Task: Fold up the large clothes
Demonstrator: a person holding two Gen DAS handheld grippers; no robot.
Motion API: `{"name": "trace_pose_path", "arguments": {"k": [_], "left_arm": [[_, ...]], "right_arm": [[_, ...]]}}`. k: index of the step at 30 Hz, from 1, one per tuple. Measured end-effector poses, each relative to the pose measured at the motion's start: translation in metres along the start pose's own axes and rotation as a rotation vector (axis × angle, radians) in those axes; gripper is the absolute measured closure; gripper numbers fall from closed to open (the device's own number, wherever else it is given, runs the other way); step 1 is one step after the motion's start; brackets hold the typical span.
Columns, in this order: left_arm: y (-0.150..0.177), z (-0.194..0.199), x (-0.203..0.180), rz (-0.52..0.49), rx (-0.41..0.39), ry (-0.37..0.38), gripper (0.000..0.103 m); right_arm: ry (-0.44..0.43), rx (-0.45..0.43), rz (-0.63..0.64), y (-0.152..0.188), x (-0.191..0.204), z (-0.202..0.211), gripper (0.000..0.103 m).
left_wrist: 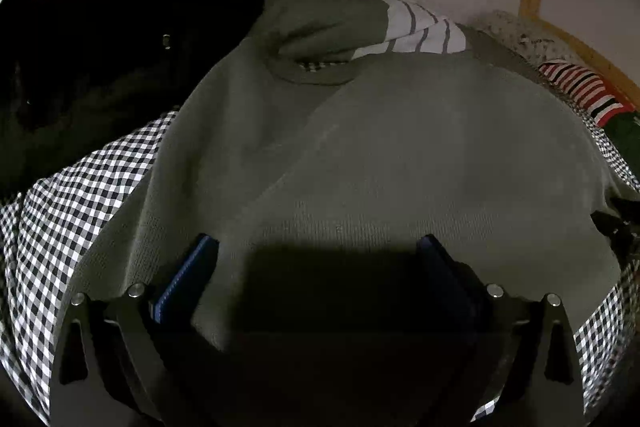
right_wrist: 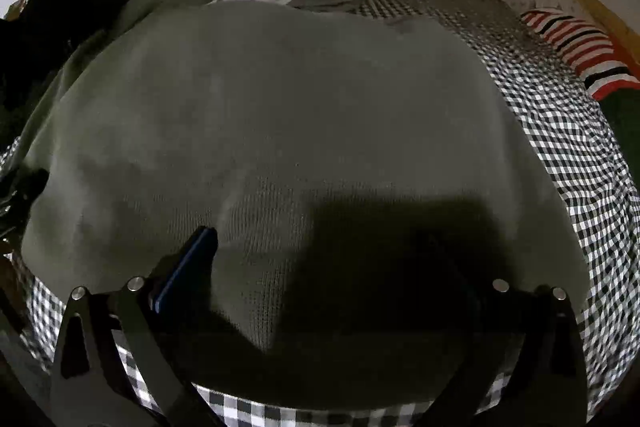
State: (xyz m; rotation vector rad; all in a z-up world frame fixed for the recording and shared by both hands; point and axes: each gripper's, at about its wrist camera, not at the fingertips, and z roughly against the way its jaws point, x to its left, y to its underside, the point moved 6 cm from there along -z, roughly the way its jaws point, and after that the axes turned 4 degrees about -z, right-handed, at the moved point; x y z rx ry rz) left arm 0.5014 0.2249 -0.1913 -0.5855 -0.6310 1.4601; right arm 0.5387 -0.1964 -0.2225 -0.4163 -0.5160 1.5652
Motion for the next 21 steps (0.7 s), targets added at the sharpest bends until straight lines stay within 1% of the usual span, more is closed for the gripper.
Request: {"name": "trace_pose_path", "arguments": {"k": [7, 9, 10, 12, 14, 21], "left_arm": [[0.000, 0.001, 0.000, -0.009, -0.014, -0.018, 0.004], [0.001, 0.001, 0.000, -0.010, -0.016, -0.019, 0.004], [0.001, 0.001, 0.001, -0.011, -0.017, -0.020, 0.004], [0.001, 0.000, 0.000, -0.012, -0.018, -0.024, 0.004], [0.001, 0.001, 0.001, -0.013, -0.017, -0.024, 0.004], [0.002, 0.002, 0.001, -0.016, -0.019, -0.029, 0.004]], "right_arm": [[0.012, 0.010, -0.006, 0.002, 0.000, 0.000, 0.002], [0.049, 0.051, -0.043, -0.003, -0.001, 0.004, 0.003], [0.058, 0.055, -0.057, -0.008, 0.001, 0.007, 0.003], [0.059, 0.067, -0.026, -0.011, 0.013, 0.007, 0.003], [0.079, 0.083, -0.008, -0.008, 0.016, -0.004, 0.002], [0.053, 0.065, -0.007, -0.005, 0.017, -0.008, 0.002]]}}
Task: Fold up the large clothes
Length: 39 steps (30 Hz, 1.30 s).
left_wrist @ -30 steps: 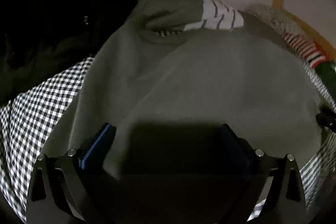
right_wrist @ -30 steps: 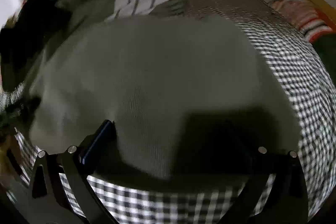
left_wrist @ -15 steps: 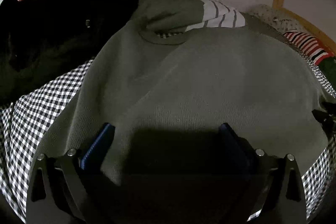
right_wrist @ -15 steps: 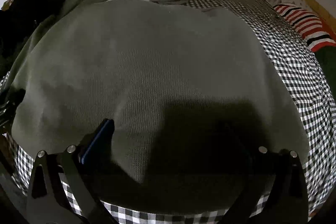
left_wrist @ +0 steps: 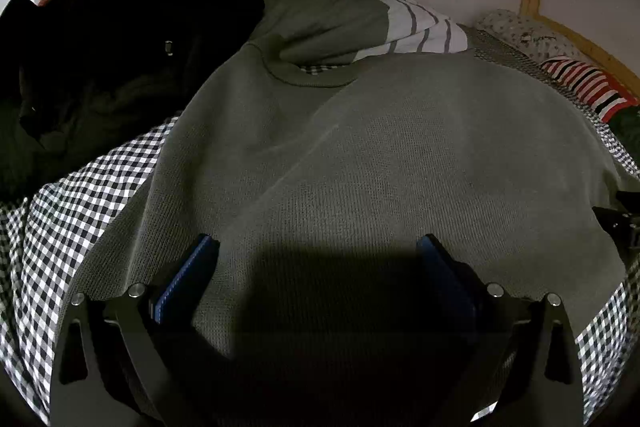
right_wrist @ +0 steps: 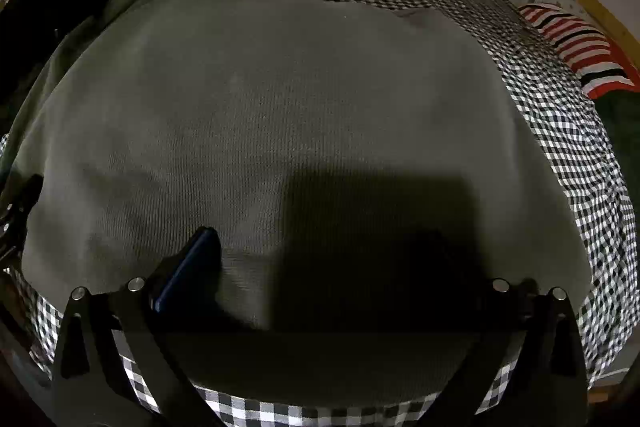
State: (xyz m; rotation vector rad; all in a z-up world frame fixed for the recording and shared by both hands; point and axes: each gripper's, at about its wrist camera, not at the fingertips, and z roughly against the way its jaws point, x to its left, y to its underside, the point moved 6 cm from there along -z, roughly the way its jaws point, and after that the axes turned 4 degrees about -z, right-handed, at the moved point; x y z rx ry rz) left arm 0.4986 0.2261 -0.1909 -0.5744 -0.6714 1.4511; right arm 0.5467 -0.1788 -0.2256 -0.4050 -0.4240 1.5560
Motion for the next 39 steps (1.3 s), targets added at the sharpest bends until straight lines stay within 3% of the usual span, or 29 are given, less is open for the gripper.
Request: {"name": "trace_pose_path", "arguments": {"k": [7, 14, 16, 20, 24, 27, 29, 31, 33, 36, 39], "left_arm": [[-0.001, 0.004, 0.000, 0.001, 0.011, 0.000, 0.004], [0.006, 0.041, -0.001, 0.025, 0.026, 0.023, 0.005], [0.009, 0.052, -0.002, 0.065, 0.017, 0.061, 0.005], [0.019, 0.067, -0.010, 0.200, 0.001, 0.172, 0.005], [-0.006, 0.080, -0.051, 0.153, -0.099, 0.253, 0.005], [-0.032, 0.061, -0.089, 0.067, -0.084, 0.236, 0.005], [-0.039, 0.029, -0.113, 0.037, -0.001, 0.233, 0.005], [-0.032, -0.006, -0.127, 0.007, 0.105, 0.181, 0.004], [-0.029, -0.017, -0.137, -0.056, 0.078, 0.099, 0.004], [-0.025, -0.015, -0.136, -0.049, 0.041, 0.092, 0.004], [-0.022, -0.013, -0.137, -0.060, 0.017, 0.085, 0.004]], "right_arm": [[-0.008, -0.009, -0.004, -0.002, 0.000, 0.002, 0.002], [-0.021, -0.105, -0.070, 0.008, -0.017, 0.033, 0.003], [-0.081, -0.153, -0.136, 0.016, -0.029, 0.046, 0.003], [-0.307, -0.233, -0.362, 0.043, -0.056, 0.071, 0.002], [-0.467, -0.236, -0.585, 0.076, -0.079, 0.070, 0.002], [-0.608, -0.193, -0.761, 0.087, -0.090, 0.049, 0.003], [-0.666, -0.197, -0.830, 0.082, -0.095, 0.038, 0.003], [-0.698, -0.251, -0.830, 0.065, -0.096, 0.036, 0.003], [-0.722, -0.232, -0.893, 0.051, -0.101, 0.024, 0.002], [-0.735, -0.206, -0.983, 0.039, -0.103, 0.010, 0.002], [-0.749, -0.237, -1.008, 0.029, -0.097, 0.013, 0.004]]}}
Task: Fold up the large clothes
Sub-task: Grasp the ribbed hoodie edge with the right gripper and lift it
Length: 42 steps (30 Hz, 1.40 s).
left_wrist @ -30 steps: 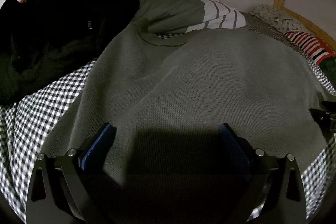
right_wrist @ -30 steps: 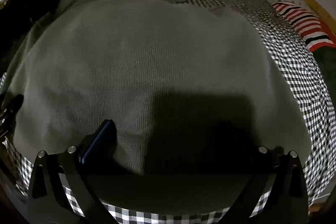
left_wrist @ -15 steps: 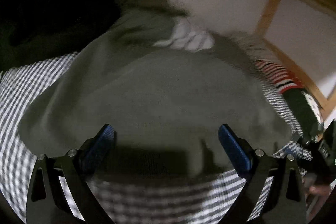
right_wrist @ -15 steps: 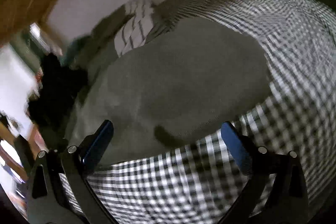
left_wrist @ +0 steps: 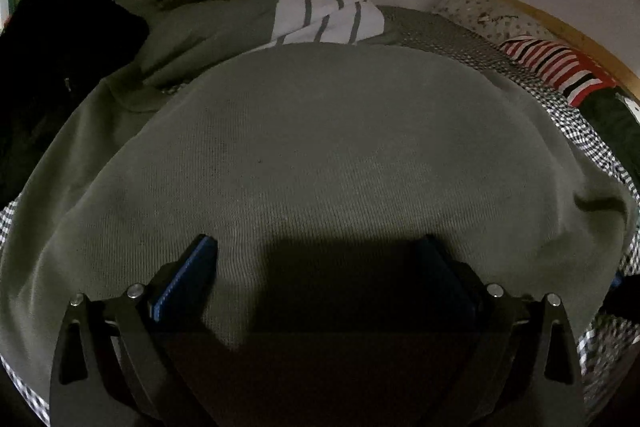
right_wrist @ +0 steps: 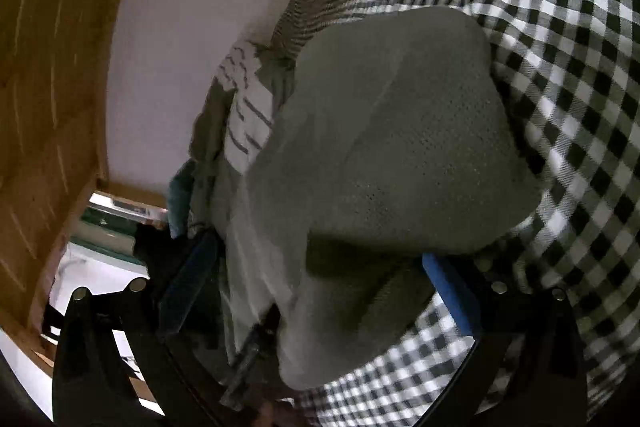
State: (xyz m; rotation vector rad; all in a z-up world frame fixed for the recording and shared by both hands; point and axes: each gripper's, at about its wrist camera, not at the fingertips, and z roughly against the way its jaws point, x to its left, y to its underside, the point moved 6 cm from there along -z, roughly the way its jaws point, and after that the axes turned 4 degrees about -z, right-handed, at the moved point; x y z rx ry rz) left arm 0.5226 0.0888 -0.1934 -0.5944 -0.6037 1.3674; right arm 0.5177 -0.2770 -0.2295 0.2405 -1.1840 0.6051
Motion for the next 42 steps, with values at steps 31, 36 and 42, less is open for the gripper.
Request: {"name": "trace_pose_path", "arguments": {"k": [31, 36, 42], "left_arm": [[0.003, 0.004, -0.001, -0.005, -0.026, 0.007, 0.004], [0.000, 0.010, 0.001, -0.005, -0.015, 0.004, 0.004], [0.006, -0.002, 0.032, 0.078, 0.046, -0.048, 0.004]], "right_arm": [[0.062, -0.163, -0.383, -0.055, -0.027, -0.017, 0.019], [0.070, -0.069, -0.354, -0.054, -0.010, -0.025, 0.066], [0.058, -0.065, -0.266, -0.060, -0.003, -0.003, 0.071]]}}
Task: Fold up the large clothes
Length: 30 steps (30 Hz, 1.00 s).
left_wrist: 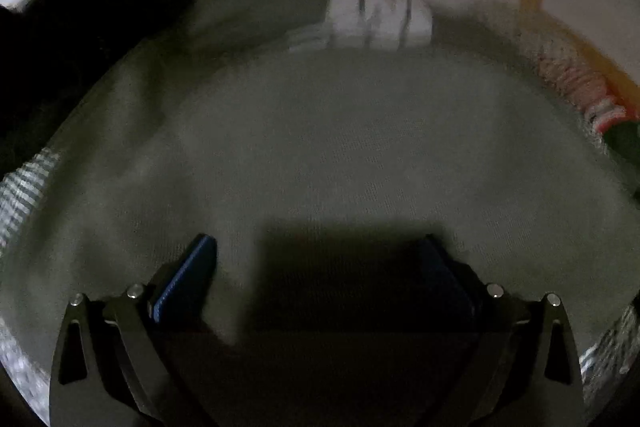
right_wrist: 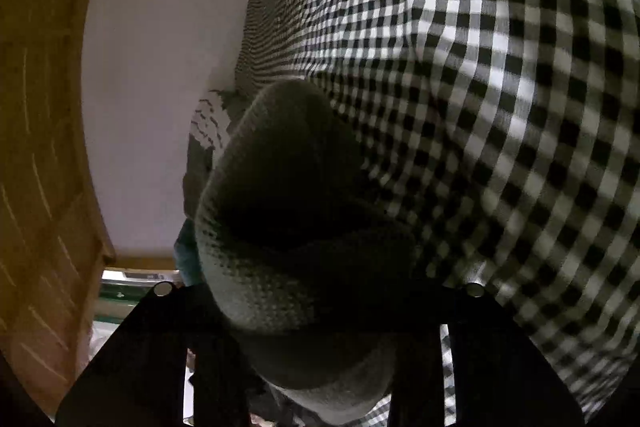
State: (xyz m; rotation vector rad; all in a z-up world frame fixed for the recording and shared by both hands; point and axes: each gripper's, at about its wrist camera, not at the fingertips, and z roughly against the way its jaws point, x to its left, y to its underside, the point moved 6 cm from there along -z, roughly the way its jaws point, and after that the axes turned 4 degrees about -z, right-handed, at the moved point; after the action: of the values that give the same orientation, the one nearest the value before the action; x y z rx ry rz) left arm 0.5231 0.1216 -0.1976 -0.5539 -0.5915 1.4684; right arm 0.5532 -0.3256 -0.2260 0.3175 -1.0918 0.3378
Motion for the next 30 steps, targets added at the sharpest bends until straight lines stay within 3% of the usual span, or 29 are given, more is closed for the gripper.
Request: {"name": "trace_pose_path", "arguments": {"k": [2, 5, 7, 8, 10, 13, 14, 16, 17, 18, 19, 20, 22, 25, 27, 29, 30], "left_arm": [[0.000, 0.001, -0.003, -0.029, -0.007, -0.013, 0.004], [-0.005, 0.013, 0.004, -0.019, 0.017, 0.013, 0.004], [-0.004, 0.027, 0.030, 0.060, -0.068, -0.090, 0.005], [0.006, 0.008, 0.030, 0.033, 0.006, -0.074, 0.004], [0.009, 0.004, 0.026, -0.009, -0.019, -0.088, 0.004], [0.002, 0.013, 0.030, -0.017, 0.022, -0.030, 0.005], [-0.003, 0.027, 0.043, -0.004, -0.016, -0.047, 0.005], [-0.004, 0.063, 0.094, 0.041, -0.121, -0.254, 0.005], [0.000, 0.067, 0.115, 0.061, -0.121, -0.316, 0.005], [0.010, 0.059, 0.140, 0.088, -0.069, -0.336, 0.005], [0.020, 0.044, 0.152, 0.099, -0.001, -0.298, 0.005], [0.033, 0.024, 0.164, 0.146, 0.054, -0.155, 0.005], [0.045, 0.012, 0.182, 0.306, 0.042, 0.047, 0.004], [0.047, 0.013, 0.198, 0.371, 0.057, 0.172, 0.005], [0.051, 0.028, 0.222, 0.459, 0.036, 0.157, 0.005], [0.065, 0.053, 0.269, 0.567, -0.017, 0.021, 0.005], [0.073, 0.060, 0.287, 0.589, -0.026, 0.003, 0.005]], "right_arm": [[-0.026, 0.004, 0.003, 0.007, -0.003, 0.014, 0.071], [-0.019, -0.010, 0.133, 0.009, 0.026, 0.011, 0.071], [0.019, -0.030, 0.283, 0.021, 0.053, 0.012, 0.071], [0.035, -0.042, 0.347, 0.029, 0.066, 0.011, 0.071], [0.045, -0.061, 0.444, 0.047, 0.090, 0.005, 0.071], [0.045, -0.082, 0.570, 0.078, 0.124, 0.002, 0.071], [0.039, -0.084, 0.595, 0.084, 0.134, -0.002, 0.071], [0.033, -0.090, 0.670, 0.107, 0.153, -0.011, 0.071], [0.031, -0.091, 0.716, 0.124, 0.161, -0.015, 0.071], [0.032, -0.091, 0.765, 0.139, 0.170, -0.020, 0.071], [0.034, -0.097, 0.839, 0.163, 0.182, -0.025, 0.071], [0.033, -0.100, 0.889, 0.181, 0.189, -0.030, 0.071], [0.032, -0.098, 0.994, 0.225, 0.205, -0.043, 0.071], [0.036, -0.066, 1.177, 0.296, 0.209, -0.074, 0.071], [0.039, -0.017, 1.263, 0.338, 0.204, -0.094, 0.071], [0.060, 0.029, 1.363, 0.381, 0.190, -0.117, 0.071], [0.071, 0.049, 1.407, 0.398, 0.183, -0.127, 0.071]]}}
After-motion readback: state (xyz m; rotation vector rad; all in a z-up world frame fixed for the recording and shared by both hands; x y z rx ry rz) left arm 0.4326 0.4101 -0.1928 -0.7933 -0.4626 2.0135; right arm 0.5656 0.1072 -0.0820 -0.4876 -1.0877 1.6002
